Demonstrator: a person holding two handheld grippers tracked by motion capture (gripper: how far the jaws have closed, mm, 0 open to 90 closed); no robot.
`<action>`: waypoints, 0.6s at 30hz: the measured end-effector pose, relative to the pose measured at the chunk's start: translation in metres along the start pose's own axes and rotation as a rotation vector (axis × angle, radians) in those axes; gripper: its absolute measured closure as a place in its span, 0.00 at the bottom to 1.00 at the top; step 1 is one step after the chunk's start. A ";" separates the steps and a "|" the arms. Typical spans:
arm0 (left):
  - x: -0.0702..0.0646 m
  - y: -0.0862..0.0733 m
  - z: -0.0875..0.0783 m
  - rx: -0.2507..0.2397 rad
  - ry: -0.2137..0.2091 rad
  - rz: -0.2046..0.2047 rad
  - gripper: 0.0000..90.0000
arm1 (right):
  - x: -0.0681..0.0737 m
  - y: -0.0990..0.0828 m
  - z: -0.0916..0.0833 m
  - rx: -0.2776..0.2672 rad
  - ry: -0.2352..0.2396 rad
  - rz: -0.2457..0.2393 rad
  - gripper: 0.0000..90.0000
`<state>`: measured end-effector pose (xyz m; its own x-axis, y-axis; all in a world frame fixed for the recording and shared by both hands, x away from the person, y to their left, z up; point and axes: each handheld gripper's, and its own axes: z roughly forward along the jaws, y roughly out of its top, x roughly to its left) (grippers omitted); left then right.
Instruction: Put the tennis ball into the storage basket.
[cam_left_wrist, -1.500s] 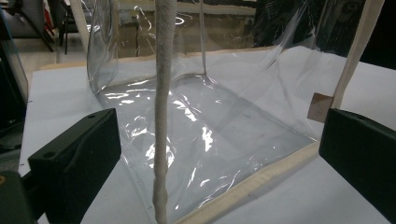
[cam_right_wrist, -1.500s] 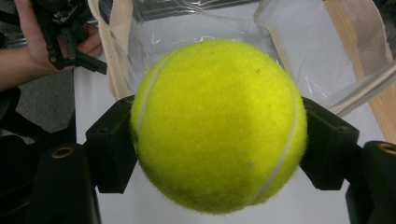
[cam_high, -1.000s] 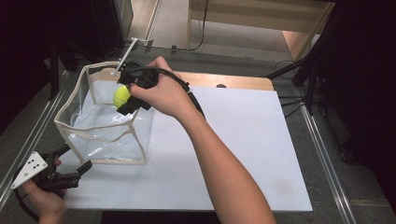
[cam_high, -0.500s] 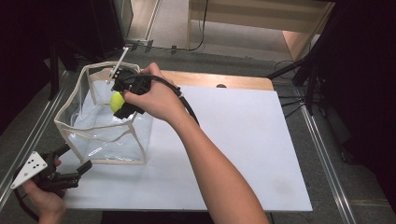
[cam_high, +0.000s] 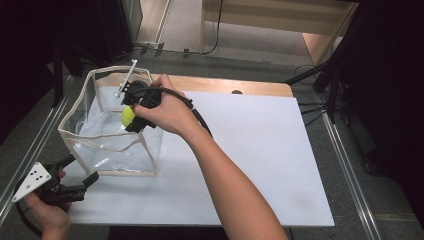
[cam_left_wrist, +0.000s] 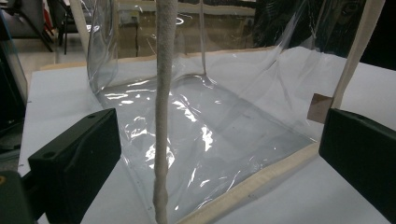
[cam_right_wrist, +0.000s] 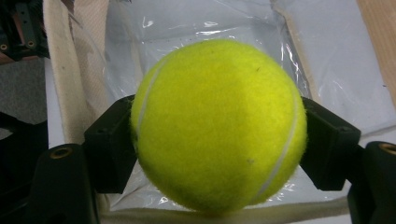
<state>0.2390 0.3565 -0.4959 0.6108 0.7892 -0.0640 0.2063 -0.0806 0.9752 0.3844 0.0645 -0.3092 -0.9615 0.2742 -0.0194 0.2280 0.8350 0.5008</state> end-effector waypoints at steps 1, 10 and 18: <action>0.000 0.000 0.000 0.000 0.000 0.000 0.00 | 0.001 0.000 -0.001 0.003 -0.014 0.000 0.20; 0.000 0.000 0.000 0.000 -0.001 0.003 0.00 | 0.001 -0.007 -0.023 -0.057 -0.040 0.048 0.08; 0.000 0.000 0.000 0.006 0.001 0.008 0.00 | 0.003 -0.017 -0.039 -0.076 -0.043 0.053 0.00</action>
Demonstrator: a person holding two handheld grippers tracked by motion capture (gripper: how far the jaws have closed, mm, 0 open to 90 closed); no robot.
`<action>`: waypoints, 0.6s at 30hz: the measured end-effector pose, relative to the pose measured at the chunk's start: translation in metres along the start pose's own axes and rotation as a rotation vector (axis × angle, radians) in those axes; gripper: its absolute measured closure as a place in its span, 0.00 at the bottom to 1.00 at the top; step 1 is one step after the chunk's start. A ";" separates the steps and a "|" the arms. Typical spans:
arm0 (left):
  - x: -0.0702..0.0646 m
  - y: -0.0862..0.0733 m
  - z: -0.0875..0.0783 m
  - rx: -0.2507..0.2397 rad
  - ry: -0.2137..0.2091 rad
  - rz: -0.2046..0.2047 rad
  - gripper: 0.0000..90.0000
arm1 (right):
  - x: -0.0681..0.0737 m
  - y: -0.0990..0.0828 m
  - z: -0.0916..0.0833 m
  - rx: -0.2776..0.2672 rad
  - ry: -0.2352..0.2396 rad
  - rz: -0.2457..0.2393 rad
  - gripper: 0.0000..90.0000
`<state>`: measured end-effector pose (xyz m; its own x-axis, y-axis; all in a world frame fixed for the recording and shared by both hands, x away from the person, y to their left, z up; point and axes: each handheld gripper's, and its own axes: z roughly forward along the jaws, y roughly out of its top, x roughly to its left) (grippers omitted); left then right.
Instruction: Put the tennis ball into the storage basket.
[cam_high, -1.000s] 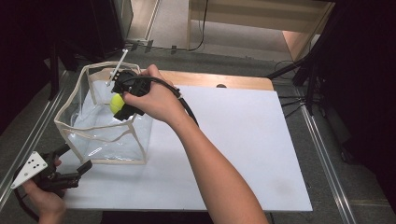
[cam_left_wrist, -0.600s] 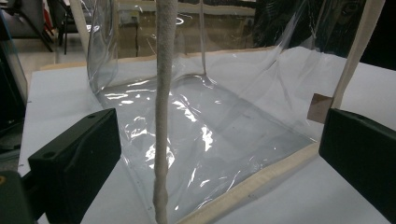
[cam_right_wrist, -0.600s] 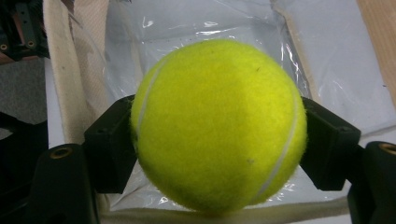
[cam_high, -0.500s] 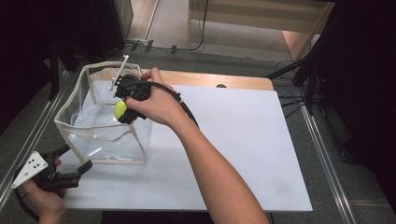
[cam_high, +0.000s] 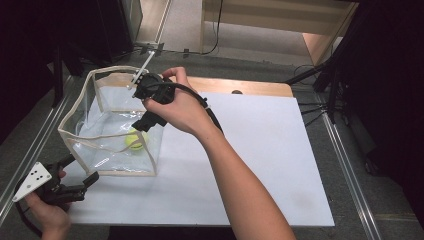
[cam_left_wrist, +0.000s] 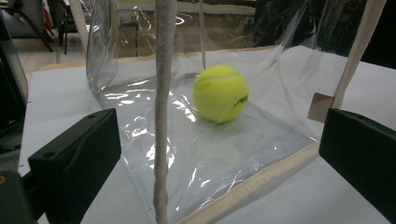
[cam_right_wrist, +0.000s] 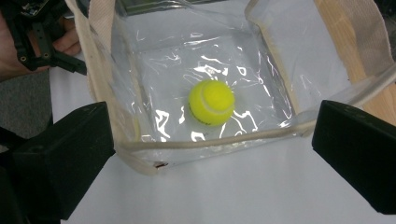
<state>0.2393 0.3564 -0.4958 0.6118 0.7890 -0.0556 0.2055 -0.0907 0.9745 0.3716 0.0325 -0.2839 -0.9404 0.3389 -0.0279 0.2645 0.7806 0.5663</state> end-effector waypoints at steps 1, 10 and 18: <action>0.000 0.000 0.000 -0.002 -0.001 0.001 0.00 | 0.000 -0.002 -0.001 -0.001 0.004 0.008 0.00; 0.000 0.000 0.000 -0.003 0.000 -0.003 0.00 | -0.003 -0.020 0.000 0.009 0.013 0.035 0.00; 0.000 0.000 0.000 -0.001 0.000 0.002 0.00 | -0.004 -0.036 0.003 0.016 0.009 0.041 0.00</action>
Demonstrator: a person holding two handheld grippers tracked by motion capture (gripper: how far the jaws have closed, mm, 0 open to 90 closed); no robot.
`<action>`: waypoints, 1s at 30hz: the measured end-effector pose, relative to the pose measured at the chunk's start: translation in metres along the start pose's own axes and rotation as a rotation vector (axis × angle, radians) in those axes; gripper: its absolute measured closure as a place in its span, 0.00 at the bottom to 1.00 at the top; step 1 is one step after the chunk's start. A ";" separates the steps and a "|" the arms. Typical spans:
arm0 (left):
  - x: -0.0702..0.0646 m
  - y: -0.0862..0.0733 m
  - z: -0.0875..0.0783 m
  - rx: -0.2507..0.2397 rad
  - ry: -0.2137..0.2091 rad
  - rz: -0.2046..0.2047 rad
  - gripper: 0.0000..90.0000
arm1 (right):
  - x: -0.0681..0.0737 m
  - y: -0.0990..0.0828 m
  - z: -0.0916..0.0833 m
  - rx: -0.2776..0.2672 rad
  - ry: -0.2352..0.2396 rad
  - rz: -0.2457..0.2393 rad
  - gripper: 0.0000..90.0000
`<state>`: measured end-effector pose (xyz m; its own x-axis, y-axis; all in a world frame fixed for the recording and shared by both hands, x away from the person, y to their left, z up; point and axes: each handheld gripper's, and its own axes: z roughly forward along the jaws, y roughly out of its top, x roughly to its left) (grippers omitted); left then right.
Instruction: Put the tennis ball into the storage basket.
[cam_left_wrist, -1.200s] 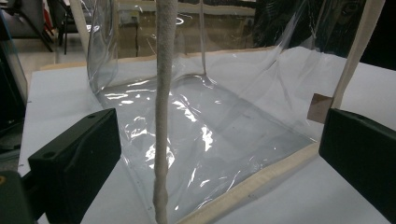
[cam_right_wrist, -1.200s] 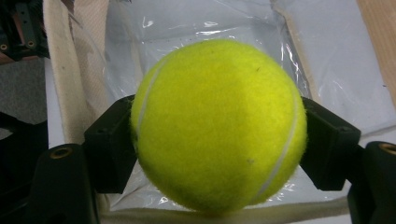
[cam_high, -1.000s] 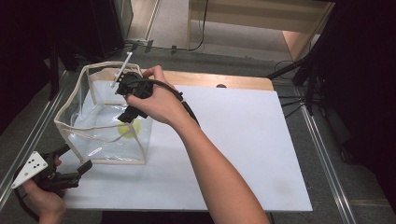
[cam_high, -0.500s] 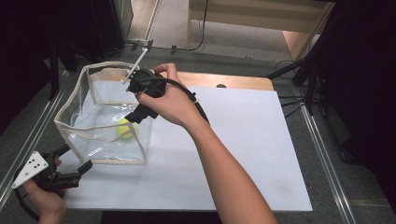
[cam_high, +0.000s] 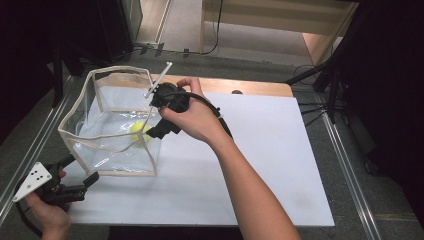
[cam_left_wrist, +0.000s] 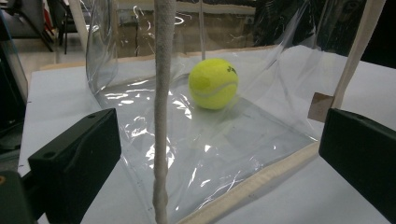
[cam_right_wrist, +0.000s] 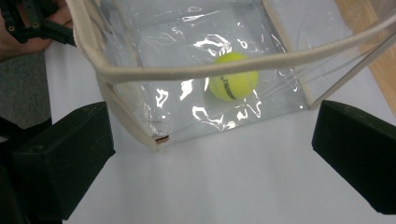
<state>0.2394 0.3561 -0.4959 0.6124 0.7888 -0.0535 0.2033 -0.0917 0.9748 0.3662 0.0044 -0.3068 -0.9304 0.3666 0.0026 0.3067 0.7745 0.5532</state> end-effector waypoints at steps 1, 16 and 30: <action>0.000 0.000 0.000 0.000 0.000 0.001 0.00 | 0.000 -0.002 0.001 0.001 0.003 0.004 0.00; 0.000 0.000 0.000 0.003 0.000 0.002 0.00 | 0.004 -0.034 0.019 -0.004 -0.016 0.015 0.00; 0.000 0.000 0.000 0.005 0.001 0.004 0.00 | 0.007 -0.061 0.022 -0.040 -0.045 0.019 0.00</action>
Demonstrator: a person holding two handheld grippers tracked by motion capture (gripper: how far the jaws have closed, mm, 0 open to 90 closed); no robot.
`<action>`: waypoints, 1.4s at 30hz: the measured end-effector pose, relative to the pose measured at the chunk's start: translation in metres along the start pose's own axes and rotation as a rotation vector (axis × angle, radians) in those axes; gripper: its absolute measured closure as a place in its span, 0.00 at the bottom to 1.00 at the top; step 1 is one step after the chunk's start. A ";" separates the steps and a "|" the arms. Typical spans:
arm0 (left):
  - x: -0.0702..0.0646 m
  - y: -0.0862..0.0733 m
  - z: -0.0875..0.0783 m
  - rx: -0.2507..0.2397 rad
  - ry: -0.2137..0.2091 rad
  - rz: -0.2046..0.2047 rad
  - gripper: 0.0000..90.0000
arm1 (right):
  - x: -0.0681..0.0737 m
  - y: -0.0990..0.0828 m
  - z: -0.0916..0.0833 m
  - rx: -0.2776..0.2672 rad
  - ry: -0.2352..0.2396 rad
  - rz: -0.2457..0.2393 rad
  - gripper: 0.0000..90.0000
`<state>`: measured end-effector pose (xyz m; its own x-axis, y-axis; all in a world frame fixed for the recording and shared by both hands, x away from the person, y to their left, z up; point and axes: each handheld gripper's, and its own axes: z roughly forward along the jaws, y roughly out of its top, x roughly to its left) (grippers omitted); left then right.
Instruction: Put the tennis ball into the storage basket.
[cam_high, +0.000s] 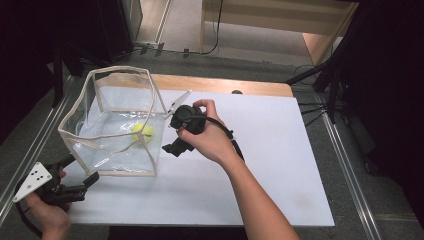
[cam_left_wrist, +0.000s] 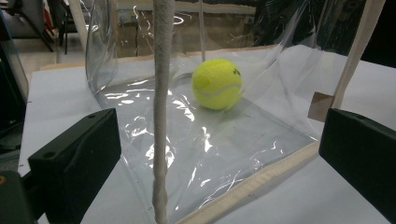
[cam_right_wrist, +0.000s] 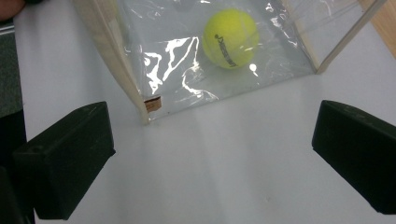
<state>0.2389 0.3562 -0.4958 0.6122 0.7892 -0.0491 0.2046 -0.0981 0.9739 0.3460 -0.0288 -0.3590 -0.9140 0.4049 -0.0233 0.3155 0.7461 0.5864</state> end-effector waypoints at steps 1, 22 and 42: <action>0.000 0.000 0.000 0.000 0.000 0.000 0.00 | 0.000 -0.003 0.001 -0.009 0.003 0.008 0.00; -0.001 0.000 0.000 0.000 0.002 -0.002 0.00 | 0.005 -0.066 0.020 -0.107 -0.021 0.073 0.00; -0.002 0.000 0.000 0.000 0.002 -0.002 0.00 | 0.003 -0.136 0.007 -0.198 -0.062 0.179 0.00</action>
<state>0.2380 0.3549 -0.4961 0.6102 0.7906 -0.0509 0.2061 -0.0964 0.9738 0.3019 -0.1255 -0.4449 -0.8290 0.5571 0.0491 0.4091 0.5442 0.7325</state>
